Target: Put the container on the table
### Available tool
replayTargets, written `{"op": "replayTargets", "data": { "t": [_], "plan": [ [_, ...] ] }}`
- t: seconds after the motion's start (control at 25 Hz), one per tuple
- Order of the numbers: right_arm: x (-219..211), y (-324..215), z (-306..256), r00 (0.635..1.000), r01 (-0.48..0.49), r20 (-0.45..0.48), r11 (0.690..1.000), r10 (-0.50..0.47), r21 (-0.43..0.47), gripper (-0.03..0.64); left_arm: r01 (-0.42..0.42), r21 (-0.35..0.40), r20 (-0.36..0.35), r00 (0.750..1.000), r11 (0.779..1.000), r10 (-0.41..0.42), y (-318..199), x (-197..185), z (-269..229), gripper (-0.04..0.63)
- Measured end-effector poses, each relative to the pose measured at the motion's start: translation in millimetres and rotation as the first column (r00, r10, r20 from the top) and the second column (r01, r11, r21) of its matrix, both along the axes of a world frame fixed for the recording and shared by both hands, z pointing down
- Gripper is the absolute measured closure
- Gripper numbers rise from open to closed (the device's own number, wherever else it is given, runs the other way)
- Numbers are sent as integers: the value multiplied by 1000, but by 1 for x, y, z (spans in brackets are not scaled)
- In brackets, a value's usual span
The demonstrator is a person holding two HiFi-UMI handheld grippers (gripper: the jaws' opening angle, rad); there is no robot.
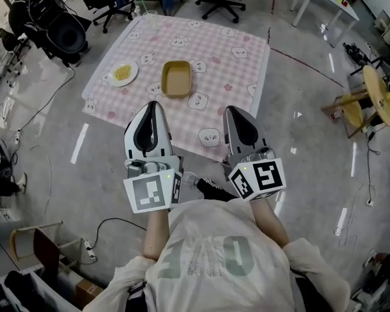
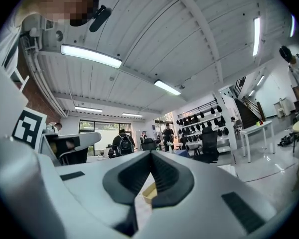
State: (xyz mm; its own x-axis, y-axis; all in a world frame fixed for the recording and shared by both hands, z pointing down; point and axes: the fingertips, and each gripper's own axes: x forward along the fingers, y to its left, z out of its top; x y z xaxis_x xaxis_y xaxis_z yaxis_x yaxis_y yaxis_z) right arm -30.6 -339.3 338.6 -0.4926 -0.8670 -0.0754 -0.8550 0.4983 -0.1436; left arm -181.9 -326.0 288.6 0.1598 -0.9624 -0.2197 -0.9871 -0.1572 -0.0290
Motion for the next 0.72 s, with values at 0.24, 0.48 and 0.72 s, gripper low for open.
{"op": "replayTargets", "data": {
  "t": [0.24, 0.48, 0.72],
  "plan": [
    [1, 24, 6, 1000, 23, -1, 999, -23, -35, 589, -25, -37, -32, 999, 999, 23, 20, 12, 16, 566],
    [6, 41, 5, 999, 49, -11, 998, -50, -27, 589, -35, -27, -37, 999, 999, 34, 36, 22, 15, 566],
    [11, 45, -5, 999, 39, 15, 999, -39, -15, 589, -38, -14, -32, 999, 999, 38, 41, 21, 9, 565]
  ]
}}
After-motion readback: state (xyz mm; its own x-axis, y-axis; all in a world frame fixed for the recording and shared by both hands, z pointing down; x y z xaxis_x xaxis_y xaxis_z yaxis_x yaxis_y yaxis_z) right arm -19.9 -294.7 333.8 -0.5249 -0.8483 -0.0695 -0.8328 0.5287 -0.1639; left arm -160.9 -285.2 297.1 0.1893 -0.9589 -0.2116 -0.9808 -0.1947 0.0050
